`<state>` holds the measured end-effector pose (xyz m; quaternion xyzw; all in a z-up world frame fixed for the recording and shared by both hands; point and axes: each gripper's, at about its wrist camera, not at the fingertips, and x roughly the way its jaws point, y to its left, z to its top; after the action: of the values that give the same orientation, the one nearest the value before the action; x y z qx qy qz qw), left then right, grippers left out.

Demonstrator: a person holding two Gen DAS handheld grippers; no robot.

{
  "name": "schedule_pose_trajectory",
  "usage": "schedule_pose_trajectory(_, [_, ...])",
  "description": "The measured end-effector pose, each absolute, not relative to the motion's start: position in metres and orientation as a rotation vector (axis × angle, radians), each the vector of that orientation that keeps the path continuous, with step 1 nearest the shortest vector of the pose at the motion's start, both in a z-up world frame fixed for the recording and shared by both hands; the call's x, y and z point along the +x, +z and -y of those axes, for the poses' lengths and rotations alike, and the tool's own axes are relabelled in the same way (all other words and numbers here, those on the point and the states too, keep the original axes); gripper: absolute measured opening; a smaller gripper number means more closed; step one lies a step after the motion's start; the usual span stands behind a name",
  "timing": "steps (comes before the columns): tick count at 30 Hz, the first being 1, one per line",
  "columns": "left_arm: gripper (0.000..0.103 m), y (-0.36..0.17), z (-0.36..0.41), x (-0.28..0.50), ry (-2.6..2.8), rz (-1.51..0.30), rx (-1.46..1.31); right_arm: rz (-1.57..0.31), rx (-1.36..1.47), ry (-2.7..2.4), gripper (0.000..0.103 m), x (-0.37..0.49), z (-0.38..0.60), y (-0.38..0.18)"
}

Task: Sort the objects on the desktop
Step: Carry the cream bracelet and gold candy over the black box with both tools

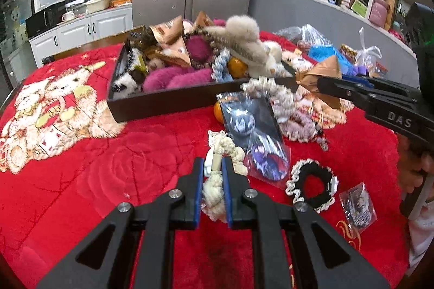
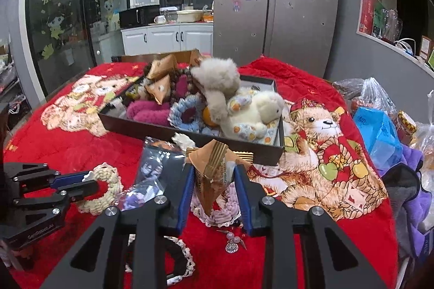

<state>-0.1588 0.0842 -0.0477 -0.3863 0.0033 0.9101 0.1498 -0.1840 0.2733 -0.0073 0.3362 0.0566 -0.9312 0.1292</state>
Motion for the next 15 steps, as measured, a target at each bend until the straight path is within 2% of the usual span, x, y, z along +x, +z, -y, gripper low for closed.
schedule_pose_trajectory(10, [0.014,-0.013,-0.076,-0.154,2.676,0.038,-1.015,-0.041,0.893,-2.694,0.031,-0.170,-0.278,0.024])
schedule_pose_trajectory(15, [0.014,-0.005,-0.075,-0.153,2.690,0.045,-1.004,-0.075,0.874,-2.700,0.031,-0.165,-0.266,0.032])
